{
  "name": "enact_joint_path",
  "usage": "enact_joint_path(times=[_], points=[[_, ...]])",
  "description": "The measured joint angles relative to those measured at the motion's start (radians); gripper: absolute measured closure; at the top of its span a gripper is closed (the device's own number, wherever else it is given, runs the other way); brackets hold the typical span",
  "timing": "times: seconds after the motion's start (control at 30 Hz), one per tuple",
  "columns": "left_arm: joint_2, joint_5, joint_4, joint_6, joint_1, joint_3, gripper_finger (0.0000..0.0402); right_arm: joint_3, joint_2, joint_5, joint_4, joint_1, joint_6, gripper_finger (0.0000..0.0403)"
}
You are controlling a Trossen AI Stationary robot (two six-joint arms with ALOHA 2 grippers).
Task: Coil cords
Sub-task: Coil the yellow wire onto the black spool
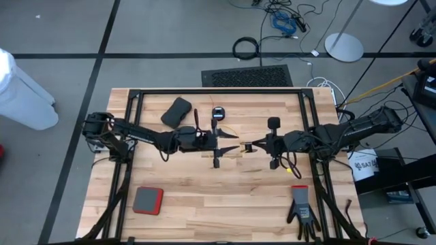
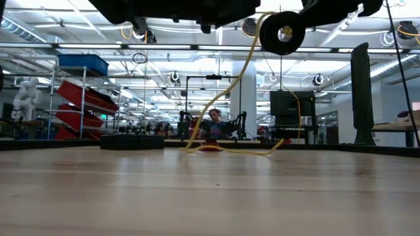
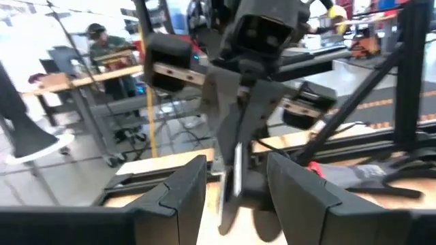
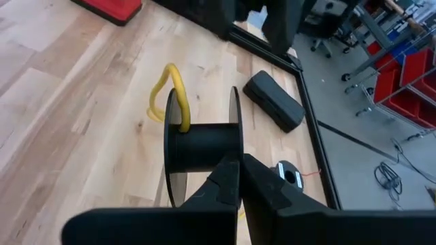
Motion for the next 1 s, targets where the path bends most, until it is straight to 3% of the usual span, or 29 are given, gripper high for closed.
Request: enact_joint_path(times=[0.73, 1.0], points=[[0.058, 0.012, -0.009, -0.057, 0.000, 0.036, 0.0239, 0.000, 0.000, -0.064, 0.103, 0.000, -0.006, 0.0403], [0.065, 0.013, -0.005, -0.034, 0.000, 0.049, 0.0296, 0.000, 0.000, -0.066, 0.070, 0.003, -0.003, 0.0403]])
